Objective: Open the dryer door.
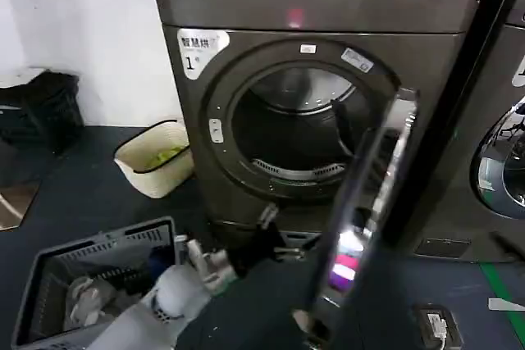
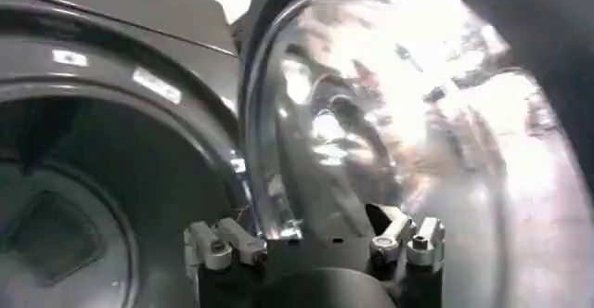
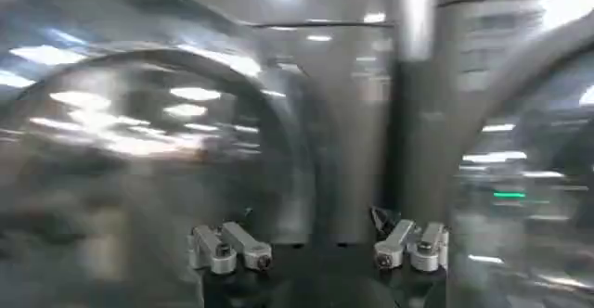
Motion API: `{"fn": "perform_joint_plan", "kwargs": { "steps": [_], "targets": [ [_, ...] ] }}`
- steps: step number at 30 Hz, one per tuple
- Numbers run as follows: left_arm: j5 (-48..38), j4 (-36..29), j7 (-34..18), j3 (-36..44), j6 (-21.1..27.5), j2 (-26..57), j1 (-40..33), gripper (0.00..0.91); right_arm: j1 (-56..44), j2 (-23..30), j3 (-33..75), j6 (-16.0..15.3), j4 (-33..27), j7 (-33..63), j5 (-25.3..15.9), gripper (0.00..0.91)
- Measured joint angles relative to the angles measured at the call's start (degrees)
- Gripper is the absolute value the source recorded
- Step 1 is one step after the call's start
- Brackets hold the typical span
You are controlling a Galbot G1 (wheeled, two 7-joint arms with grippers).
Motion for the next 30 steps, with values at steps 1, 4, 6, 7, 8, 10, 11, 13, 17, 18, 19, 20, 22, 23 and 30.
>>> {"fn": "perform_joint_plan", "kwargs": {
  "steps": [1, 4, 6, 7, 8, 10, 11, 13, 17, 18, 19, 20, 22, 23, 30],
  "targets": [
    [-0.01, 0.42, 0.0, 0.89, 0.01, -0.54, -0.88, 0.907, -0.45, 1.1, 0.54, 1.15, -0.07, 2.85, -1.99, 0.907],
    [-0.06, 1.8, -0.05, 3.36, 0.05, -2.3, -3.09, 0.907, -1.7, 4.28, 2.45, 3.52, -0.47, 11.71, -7.15, 0.907],
    [0.03, 2.4, -0.17, 4.65, 0.54, -3.4, -4.25, 0.907, -1.88, 6.2, 4.16, 4.35, -0.69, 17.38, -11.02, 0.907],
    [0.24, 2.69, -0.16, 5.44, 1.23, -3.91, -4.84, 0.907, -1.82, 6.97, 4.97, 4.07, -0.83, 19.71, -12.79, 0.907],
    [0.47, 2.92, -0.15, 6.11, 1.64, -4.41, -5.34, 0.907, -1.71, 7.61, 5.89, 3.29, -0.96, 21.92, -14.78, 0.907],
    [0.84, 3.51, -0.4, 7.47, 2.47, -5.47, -6.35, 0.907, -1.22, 9.09, 8.15, 1.32, -1.03, 26.52, -17.99, 0.907],
    [0.98, 3.96, -0.65, 8.11, 2.8, -6.06, -6.8, 0.907, -1.1, 9.64, 9.25, 0.46, -1.09, 27.92, -19.02, 0.907],
    [1.23, 4.83, -0.91, 9.26, 3.16, -7.38, -7.73, 0.907, -0.86, 10.74, 11.87, -0.93, -1.76, 30.68, -21.45, 0.907],
    [1.36, 6.8, -1.01, 11.44, 3.46, -10.04, -9.5, 0.907, -0.24, 11.89, 16.34, -1.09, -3.32, 35.25, -22.67, 0.907],
    [1.37, 7.21, -1.02, 11.84, 3.5, -10.57, -9.85, 0.907, -0.23, 12.15, 17.3, -0.76, -3.8, 35.61, -22.92, 0.907],
    [1.38, 7.87, -1.1, 12.29, 3.56, -11.16, -10.36, 0.907, -0.2, 12.39, 18.23, -0.95, -4.27, 36.08, -23.09, 0.907],
    [1.44, 8.35, -1.21, 12.65, 3.61, -11.64, -10.7, 0.907, -0.18, 12.59, 19.22, -1.17, -4.75, 36.24, -23.42, 0.907],
    [1.68, 9.38, -1.52, 13.61, 3.83, -12.65, -11.48, 0.907, -0.09, 12.83, 20.92, -0.86, -5.57, 36.66, -23.75, 0.907],
    [1.73, 9.77, -1.75, 13.93, 4.09, -12.95, -11.74, 0.907, -0.13, 12.95, 21.75, -0.86, -6.02, 36.86, -23.86, 0.907],
    [1.69, 13.1, -2.71, 15.92, 6.63, -16.86, -14.61, 0.907, -0.57, 13.76, 26.0, -0.71, -7.9, 36.87, -25.49, 0.907]
  ]
}}
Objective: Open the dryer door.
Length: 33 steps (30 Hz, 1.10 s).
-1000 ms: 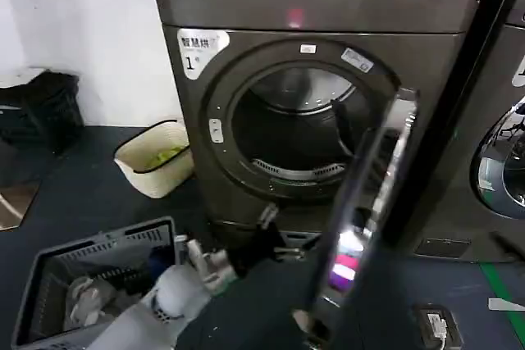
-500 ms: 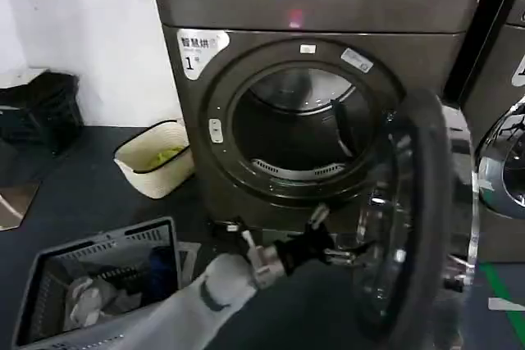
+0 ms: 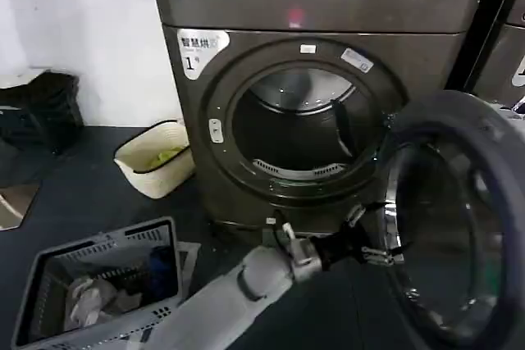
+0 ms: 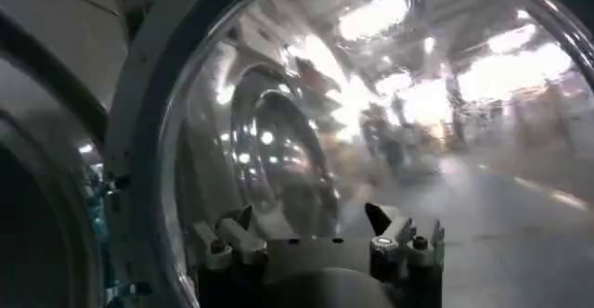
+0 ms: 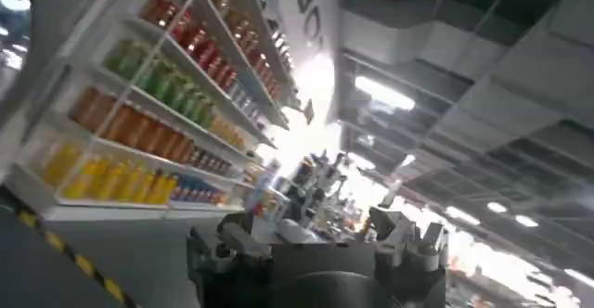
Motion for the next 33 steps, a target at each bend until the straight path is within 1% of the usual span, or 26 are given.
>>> {"fn": "perform_joint_plan", "kwargs": {
  "steps": [3, 8, 11, 14, 19, 23, 29, 33],
  "targets": [
    [-0.02, 1.43, -0.27, 0.51, 0.47, -1.54, -1.14, 0.907, -0.38, 0.83, 0.24, -0.26, 0.06, 0.09, -0.38, 0.907],
    [-0.09, 4.31, -1.23, 1.1, 2.42, -4.87, -3.3, 0.907, -0.25, 1.46, 0.45, -2.46, 0.68, 2.55, -0.82, 0.907],
    [0.01, 6.16, -1.36, 1.54, 2.91, -6.7, -4.48, 0.907, -0.16, 1.53, 0.55, -1.61, 0.19, 3.27, -1.79, 0.907],
    [0.34, 7.89, -1.38, 1.98, 2.97, -8.13, -5.53, 0.907, -0.13, 1.43, 1.17, 0.2, -0.62, 3.6, -1.77, 0.907],
    [0.59, 10.97, -1.37, 2.22, 2.99, -10.65, -7.19, 0.907, -0.04, 1.45, 1.93, 1.87, -1.46, 3.64, -1.37, 0.907],
    [0.64, 12.76, -1.38, 2.22, 3.15, -12.11, -8.07, 0.907, 0.06, 1.31, 2.28, 2.13, -1.66, 2.9, -0.05, 0.907],
    [1.32, 10.65, -0.91, 2.78, 4.62, -10.6, -6.75, 0.907, 0.48, 0.09, 1.96, 1.41, -2.42, 1.9, 0.07, 0.907],
    [1.43, 4.94, -0.84, 3.06, 6.11, -6.65, -3.59, 0.907, 0.66, -1.04, 0.91, 0.36, -2.45, 1.95, 0.41, 0.907]
  ]
}}
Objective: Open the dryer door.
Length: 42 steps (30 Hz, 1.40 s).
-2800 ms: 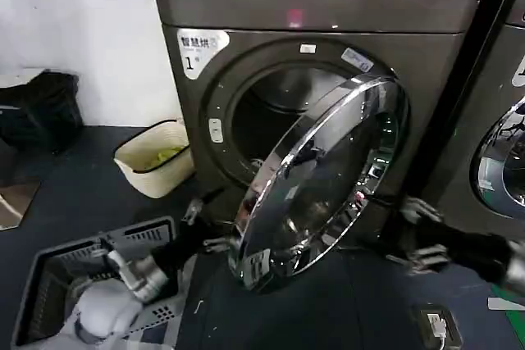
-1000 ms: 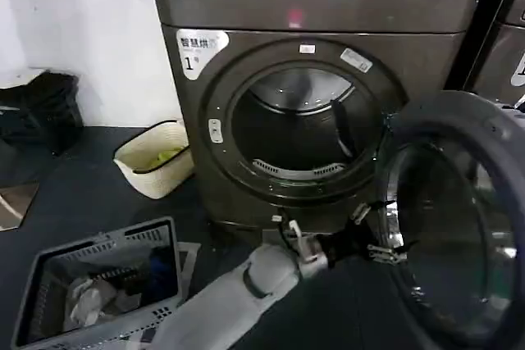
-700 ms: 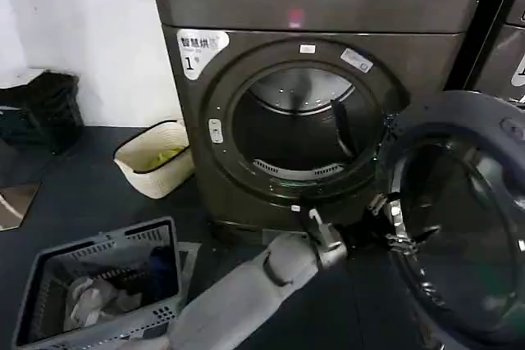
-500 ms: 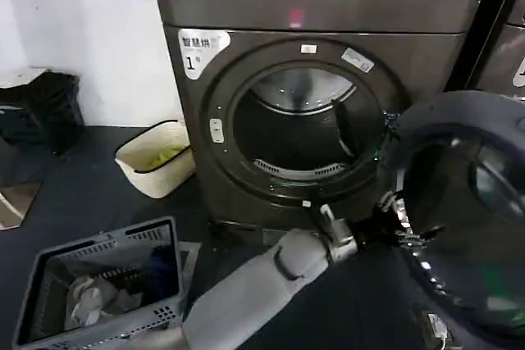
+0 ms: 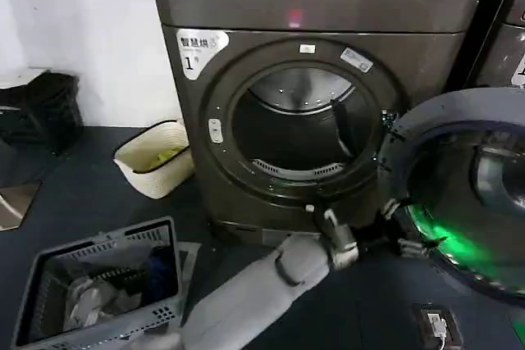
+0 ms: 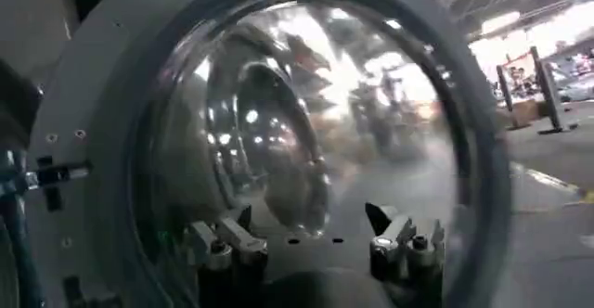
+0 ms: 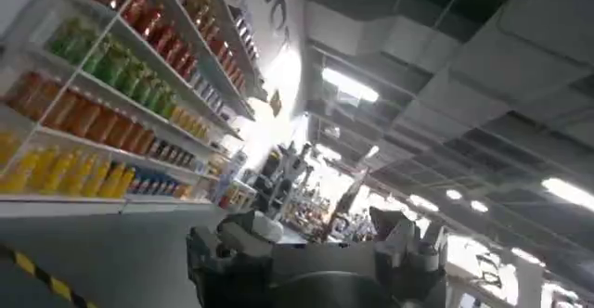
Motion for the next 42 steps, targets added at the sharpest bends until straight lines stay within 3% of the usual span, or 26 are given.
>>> {"fn": "perform_joint_plan", "kwargs": {
  "steps": [11, 17, 21, 28, 32, 36, 42],
  "targets": [
    [-1.94, -22.69, -2.68, -6.41, 3.72, 17.84, 12.33, 0.907, 0.58, -3.38, -3.21, 0.01, -1.81, -0.06, -0.06, 0.907],
    [-0.89, -32.92, -1.81, -16.02, -0.23, 29.6, 23.68, 0.907, 0.97, -5.31, -5.29, -0.29, -2.66, -0.05, 0.21, 0.907],
    [-0.32, -36.85, -2.24, -24.64, 0.86, 36.45, 32.3, 0.907, 1.86, -6.6, -7.33, -0.31, -3.42, -0.06, 0.17, 0.907],
    [-7.03, -43.89, -8.16, -42.61, 11.83, 43.78, 46.75, 0.907, 2.96, -8.37, -9.6, -0.63, -4.89, -0.04, 0.31, 0.907],
    [-13.27, -46.09, -13.45, -54.24, 18.16, 45.3, 55.5, 0.907, 3.67, -9.75, -10.22, -0.19, -5.83, 0.42, 2.57, 0.907],
    [-23.9, -47.62, -21.46, -65.86, 25.31, 44.61, 64.44, 0.907, 3.62, -10.65, -10.68, 2.45, -7.17, 0.69, 4.22, 0.907],
    [-44.01, -47.87, -33.53, -81.13, 34.34, 43.66, 75.97, 0.907, 3.57, -11.61, -11.32, 3.61, -7.88, 0.51, 7.0, 0.907]
  ]
}}
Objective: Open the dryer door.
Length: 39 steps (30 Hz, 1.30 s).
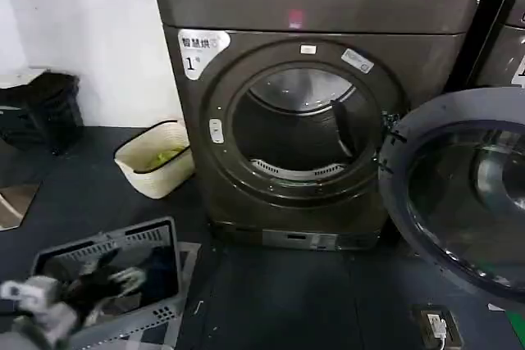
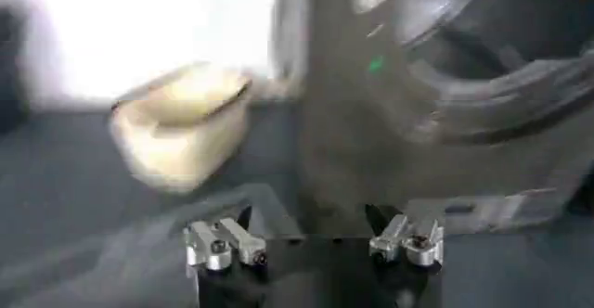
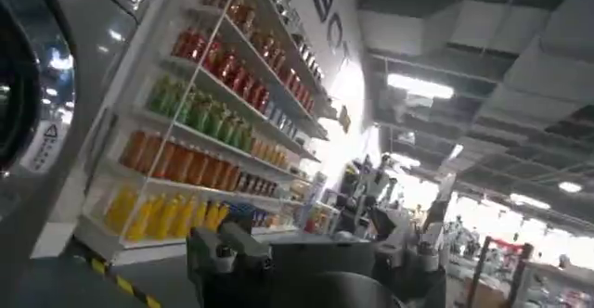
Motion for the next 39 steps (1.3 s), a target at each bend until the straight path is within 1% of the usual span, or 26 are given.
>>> {"fn": "perform_joint_plan", "kwargs": {
  "steps": [2, 5, 6, 9, 11, 17, 18, 20, 22, 25, 29, 39],
  "targets": [
    [-6.64, 0.63, -4.07, -3.84, 3.73, 0.01, 2.78, 0.907, 0.05, -0.15, -0.02, -0.19, 0.03, -0.13, 1.41, 0.907],
    [-15.75, 1.84, -9.7, -7.88, 9.45, 0.13, 4.69, 0.907, -0.08, -0.07, -0.02, -0.35, -0.07, -0.43, 2.99, 0.907],
    [-18.83, 2.3, -11.61, -8.96, 10.77, 0.34, 5.23, 0.907, -0.16, 0.09, -0.07, 0.31, -0.21, -0.37, 3.53, 0.907],
    [-28.24, 2.81, -17.1, -11.42, 10.82, 1.35, 6.16, 0.907, -0.29, 0.43, -0.16, 1.11, -0.3, -0.62, 4.16, 0.907],
    [-32.61, 3.17, -20.05, -12.03, 10.81, 2.05, 6.17, 0.907, -0.33, 0.68, -0.31, 1.27, -0.29, -0.76, 4.16, 0.907],
    [-44.15, 4.64, -28.97, -10.27, 10.78, 4.75, 2.73, 0.907, -0.67, 1.53, -0.55, 1.79, -0.02, -1.41, 4.14, 0.907],
    [-45.79, 4.78, -30.04, -9.58, 10.77, 5.28, 1.72, 0.907, -0.79, 1.74, -0.61, 2.34, 0.04, -1.29, 4.2, 0.907],
    [-49.72, 5.17, -32.24, -7.74, 10.79, 6.42, -0.8, 0.907, -1.14, 2.14, -1.08, 5.19, -0.3, -0.59, 4.13, 0.907],
    [-53.41, 5.7, -35.46, -5.73, 10.76, 8.2, -4.2, 0.907, -1.4, 2.44, -1.25, 6.56, -0.43, -0.83, 4.16, 0.907],
    [-58.09, 6.36, -38.52, -3.28, 10.75, 10.91, -8.05, 0.907, -1.8, 2.89, -1.2, 7.49, -0.43, -0.85, 4.15, 0.907],
    [-64.81, 7.9, -41.45, -2.29, 10.75, 15.1, -11.69, 0.907, -2.13, 3.56, -1.26, 8.21, -0.56, -1.02, 4.09, 0.907],
    [-77.42, 13.73, -46.29, 0.55, 10.74, 20.85, -18.69, 0.907, -2.4, 4.49, -1.66, 9.74, -0.98, -1.28, 3.88, 0.907]
  ]
}}
